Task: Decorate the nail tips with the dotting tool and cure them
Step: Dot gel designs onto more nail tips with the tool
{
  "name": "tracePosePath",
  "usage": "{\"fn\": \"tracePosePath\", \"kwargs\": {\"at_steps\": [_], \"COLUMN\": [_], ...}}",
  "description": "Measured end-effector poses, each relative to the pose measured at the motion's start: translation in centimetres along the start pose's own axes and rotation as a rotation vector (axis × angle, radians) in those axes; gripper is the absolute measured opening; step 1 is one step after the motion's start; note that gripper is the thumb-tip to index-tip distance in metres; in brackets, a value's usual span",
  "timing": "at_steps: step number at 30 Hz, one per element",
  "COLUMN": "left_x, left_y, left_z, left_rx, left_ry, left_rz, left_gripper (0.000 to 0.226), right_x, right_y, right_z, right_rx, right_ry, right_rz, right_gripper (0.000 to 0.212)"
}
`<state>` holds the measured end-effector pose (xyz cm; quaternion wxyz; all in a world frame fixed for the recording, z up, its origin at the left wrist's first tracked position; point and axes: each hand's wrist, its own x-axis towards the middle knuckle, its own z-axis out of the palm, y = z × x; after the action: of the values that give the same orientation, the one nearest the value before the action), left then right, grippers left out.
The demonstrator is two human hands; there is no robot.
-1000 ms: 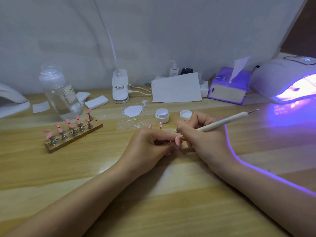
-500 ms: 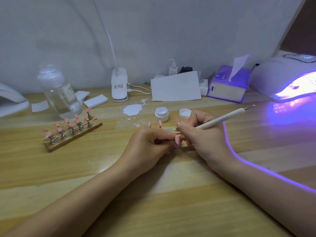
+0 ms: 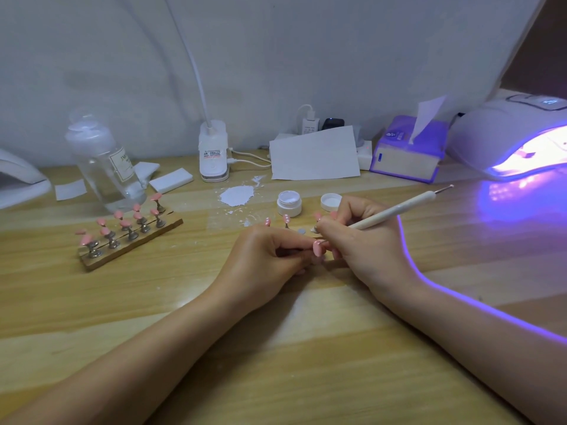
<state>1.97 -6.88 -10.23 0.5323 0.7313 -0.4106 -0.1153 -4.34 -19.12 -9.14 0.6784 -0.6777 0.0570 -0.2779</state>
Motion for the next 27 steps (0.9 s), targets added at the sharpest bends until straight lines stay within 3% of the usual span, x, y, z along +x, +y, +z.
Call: {"fn": "tracePosePath", "kwargs": {"at_steps": [27], "left_x": [-0.05], "left_y": [-0.06], "left_z": [-0.02], "left_rx": [0.035], "left_ry": [0.011], "left_rz": [-0.001], "left_gripper": [0.020], "right_x": [-0.15], "right_y": [-0.11], "right_z": [0.02], "right_rx": [-0.013], "right_ry": [0.003], "right_rz": [-0.005], "right_gripper": [0.041]}}
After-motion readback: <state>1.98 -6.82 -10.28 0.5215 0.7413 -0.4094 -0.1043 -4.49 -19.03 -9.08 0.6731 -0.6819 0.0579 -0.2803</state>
